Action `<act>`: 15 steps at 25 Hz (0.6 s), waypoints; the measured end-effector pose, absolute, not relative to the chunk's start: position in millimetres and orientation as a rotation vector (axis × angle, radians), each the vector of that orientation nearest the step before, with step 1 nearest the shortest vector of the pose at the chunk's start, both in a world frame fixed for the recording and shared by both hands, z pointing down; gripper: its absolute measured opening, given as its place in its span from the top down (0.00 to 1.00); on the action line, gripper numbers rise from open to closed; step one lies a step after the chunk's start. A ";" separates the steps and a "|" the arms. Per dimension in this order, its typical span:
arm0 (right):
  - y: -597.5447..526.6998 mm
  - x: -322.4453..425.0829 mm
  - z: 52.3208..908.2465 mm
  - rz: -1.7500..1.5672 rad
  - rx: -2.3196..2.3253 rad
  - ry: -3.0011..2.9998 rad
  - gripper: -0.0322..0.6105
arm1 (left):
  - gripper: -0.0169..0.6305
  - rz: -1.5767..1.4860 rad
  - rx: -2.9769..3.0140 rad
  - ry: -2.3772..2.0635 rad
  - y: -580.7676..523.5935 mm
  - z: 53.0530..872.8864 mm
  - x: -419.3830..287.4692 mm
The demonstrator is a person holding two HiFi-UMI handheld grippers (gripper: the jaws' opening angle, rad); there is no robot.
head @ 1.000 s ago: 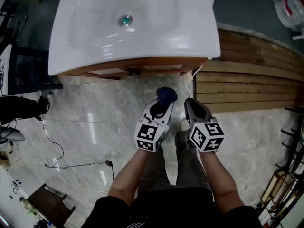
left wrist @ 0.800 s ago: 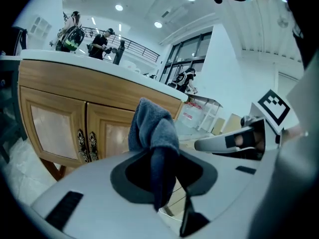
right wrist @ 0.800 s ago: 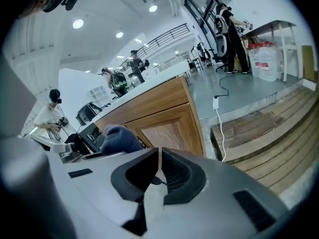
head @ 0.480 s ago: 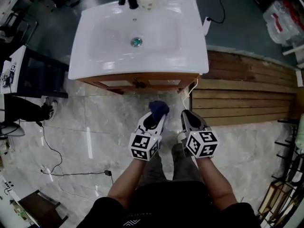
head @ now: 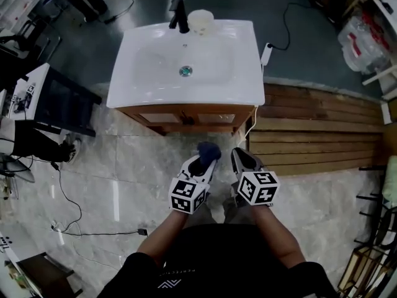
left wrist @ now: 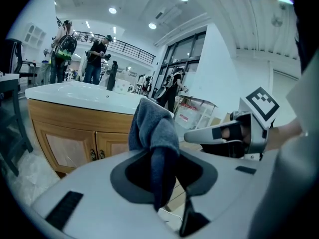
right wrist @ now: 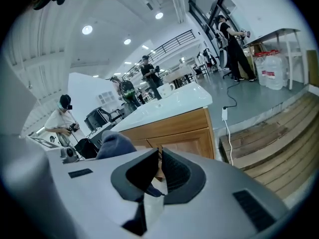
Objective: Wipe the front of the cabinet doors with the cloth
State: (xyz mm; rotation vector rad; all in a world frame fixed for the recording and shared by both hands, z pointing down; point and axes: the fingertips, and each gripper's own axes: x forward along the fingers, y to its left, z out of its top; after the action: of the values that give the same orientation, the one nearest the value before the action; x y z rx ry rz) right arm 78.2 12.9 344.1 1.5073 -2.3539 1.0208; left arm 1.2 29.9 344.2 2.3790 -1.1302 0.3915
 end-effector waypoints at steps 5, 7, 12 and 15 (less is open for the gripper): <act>19.5 61.7 323.4 0.949 1.429 -2.406 0.88 | 0.82 0.342 2.402 -1.155 32.8 321.0 -4.6; 21.4 57.4 317.6 0.930 1.408 -2.422 0.88 | 0.82 0.323 2.397 -1.180 29.3 312.8 -9.9; 24.8 45.7 304.4 0.878 1.366 -2.455 0.88 | 0.82 0.306 2.394 -1.217 27.0 295.8 -23.6; 28.8 41.0 299.5 0.857 1.350 -2.471 0.88 | 0.82 0.294 2.391 -1.231 33.5 290.5 -29.4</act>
State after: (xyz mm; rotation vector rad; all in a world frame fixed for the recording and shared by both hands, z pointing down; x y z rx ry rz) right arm 41.0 28.8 299.5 1.3503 -2.4713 0.8566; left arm -29.4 33.5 290.5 2.3905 -1.2309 0.2937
